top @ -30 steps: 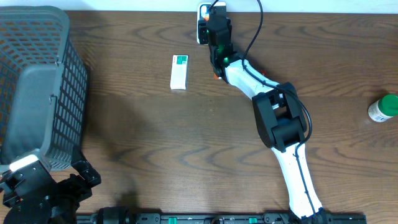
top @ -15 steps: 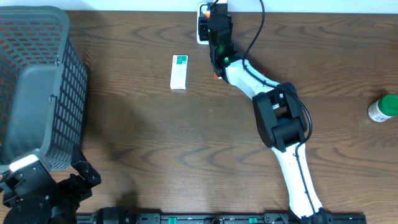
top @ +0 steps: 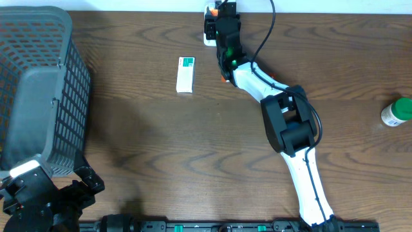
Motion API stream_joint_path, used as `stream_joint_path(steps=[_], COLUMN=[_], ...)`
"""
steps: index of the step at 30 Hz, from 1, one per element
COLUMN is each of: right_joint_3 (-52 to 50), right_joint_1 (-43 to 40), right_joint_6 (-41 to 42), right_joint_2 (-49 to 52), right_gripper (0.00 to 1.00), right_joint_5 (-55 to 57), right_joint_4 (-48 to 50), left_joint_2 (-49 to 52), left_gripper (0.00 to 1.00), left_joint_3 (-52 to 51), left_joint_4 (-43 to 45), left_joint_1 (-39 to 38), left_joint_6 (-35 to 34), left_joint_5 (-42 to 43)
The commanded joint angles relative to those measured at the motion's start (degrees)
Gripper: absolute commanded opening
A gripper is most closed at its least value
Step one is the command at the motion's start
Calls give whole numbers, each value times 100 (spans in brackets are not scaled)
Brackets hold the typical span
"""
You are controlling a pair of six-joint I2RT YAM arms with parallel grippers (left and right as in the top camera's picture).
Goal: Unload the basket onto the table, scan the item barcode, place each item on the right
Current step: 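Hold the orange box in front of the scanner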
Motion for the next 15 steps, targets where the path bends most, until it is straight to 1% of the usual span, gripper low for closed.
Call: stream_joint_path(steps=[1, 8, 15], right_joint_3=[79, 79, 79], right_joint_1=[-50, -59, -39], right_joint_6=[-122, -144, -485], right_joint_2=[236, 236, 236], right_gripper=[64, 65, 66], right_joint_5=[81, 192, 212], right_joint_4=[-9, 17, 9], left_joint_2=[13, 13, 13], left_gripper=[100, 100, 100], left_joint_3=[-33, -35, -35], left_joint_4=[-4, -4, -4], left_joint_1=[20, 20, 20], left_joint_6=[-46, -46, -46], left_joint_5=[35, 35, 33])
